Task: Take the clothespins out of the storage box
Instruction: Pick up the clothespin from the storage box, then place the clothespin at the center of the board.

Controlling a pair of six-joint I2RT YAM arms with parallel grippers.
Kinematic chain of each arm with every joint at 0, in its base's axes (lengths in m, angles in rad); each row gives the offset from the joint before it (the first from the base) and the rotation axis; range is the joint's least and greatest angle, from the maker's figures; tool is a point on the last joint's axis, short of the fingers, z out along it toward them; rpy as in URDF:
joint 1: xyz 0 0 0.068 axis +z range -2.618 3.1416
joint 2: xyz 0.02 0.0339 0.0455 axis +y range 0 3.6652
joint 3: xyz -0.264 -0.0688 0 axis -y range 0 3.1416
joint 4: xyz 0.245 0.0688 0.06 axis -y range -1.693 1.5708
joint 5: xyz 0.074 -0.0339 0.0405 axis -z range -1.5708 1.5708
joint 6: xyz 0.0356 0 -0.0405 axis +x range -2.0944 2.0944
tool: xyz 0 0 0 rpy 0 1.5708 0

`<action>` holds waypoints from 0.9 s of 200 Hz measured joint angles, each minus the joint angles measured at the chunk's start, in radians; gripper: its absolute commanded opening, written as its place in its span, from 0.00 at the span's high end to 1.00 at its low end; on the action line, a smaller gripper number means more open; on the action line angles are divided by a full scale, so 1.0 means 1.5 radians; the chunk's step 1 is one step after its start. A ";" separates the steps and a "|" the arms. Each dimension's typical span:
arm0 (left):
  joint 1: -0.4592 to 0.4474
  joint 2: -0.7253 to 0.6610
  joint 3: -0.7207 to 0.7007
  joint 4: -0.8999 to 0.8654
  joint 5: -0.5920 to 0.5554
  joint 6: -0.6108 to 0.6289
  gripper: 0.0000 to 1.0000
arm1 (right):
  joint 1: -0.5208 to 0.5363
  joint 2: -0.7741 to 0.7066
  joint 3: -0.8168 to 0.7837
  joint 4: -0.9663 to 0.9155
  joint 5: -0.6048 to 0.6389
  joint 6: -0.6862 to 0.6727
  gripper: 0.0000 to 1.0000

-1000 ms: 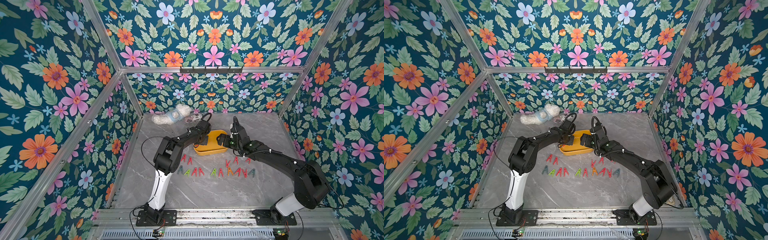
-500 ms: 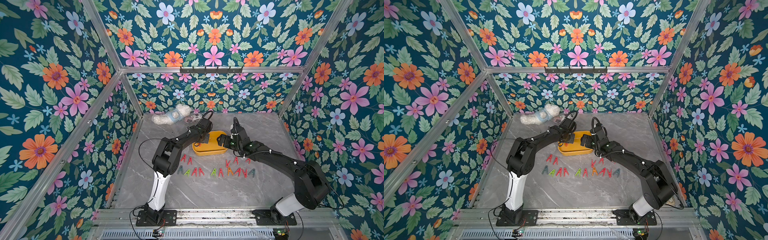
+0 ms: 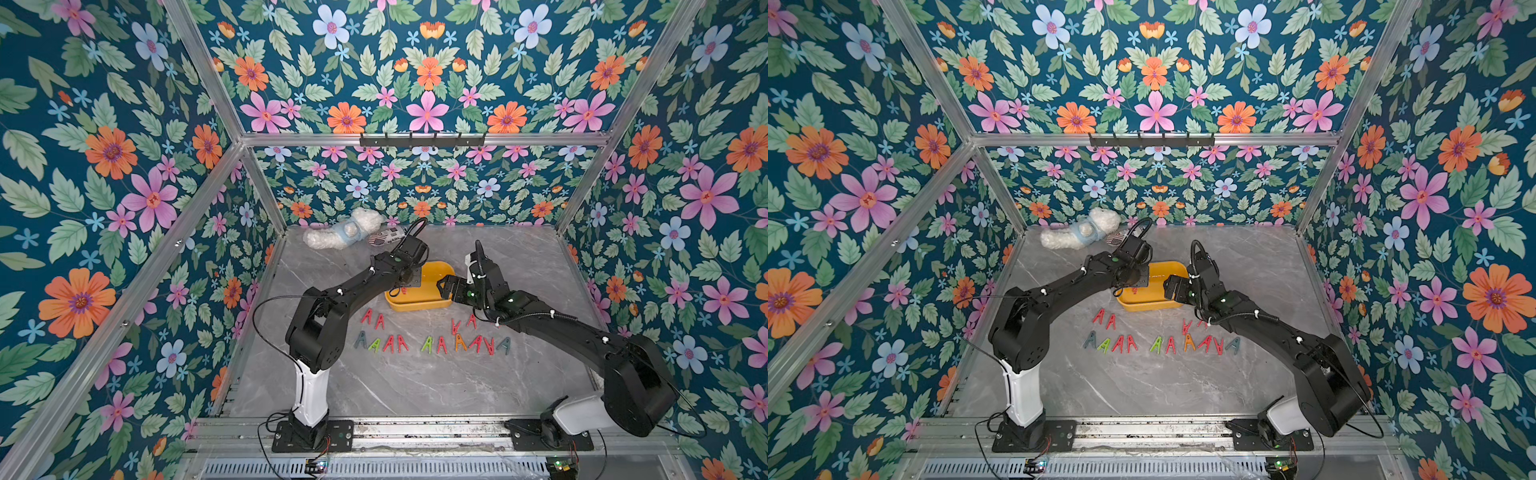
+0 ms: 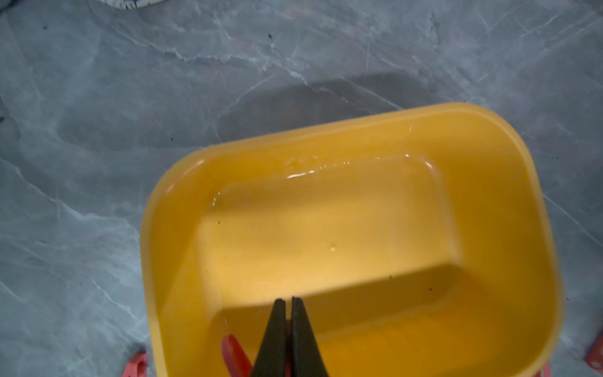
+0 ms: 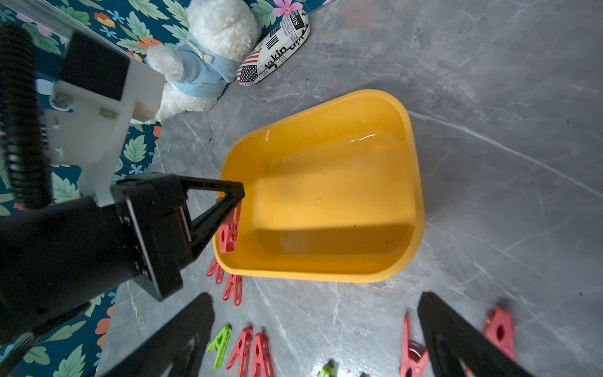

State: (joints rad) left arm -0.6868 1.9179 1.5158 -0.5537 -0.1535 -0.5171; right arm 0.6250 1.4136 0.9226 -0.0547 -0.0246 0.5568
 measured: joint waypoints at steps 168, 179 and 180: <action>-0.089 -0.036 -0.204 0.102 0.018 -0.133 0.98 | 0.000 -0.149 -0.115 0.004 -0.017 0.007 0.01; -0.089 -0.026 -0.197 0.105 0.018 -0.124 0.97 | 0.000 -0.153 -0.120 0.004 -0.015 0.009 0.01; -0.089 -0.024 -0.195 0.106 0.017 -0.124 0.97 | 0.000 -0.153 -0.120 0.004 -0.015 0.010 0.01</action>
State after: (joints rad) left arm -0.8204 1.8812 1.2228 -0.3950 -0.1276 -0.7029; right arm 0.6250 1.1839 0.7425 -0.0494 -0.0471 0.5720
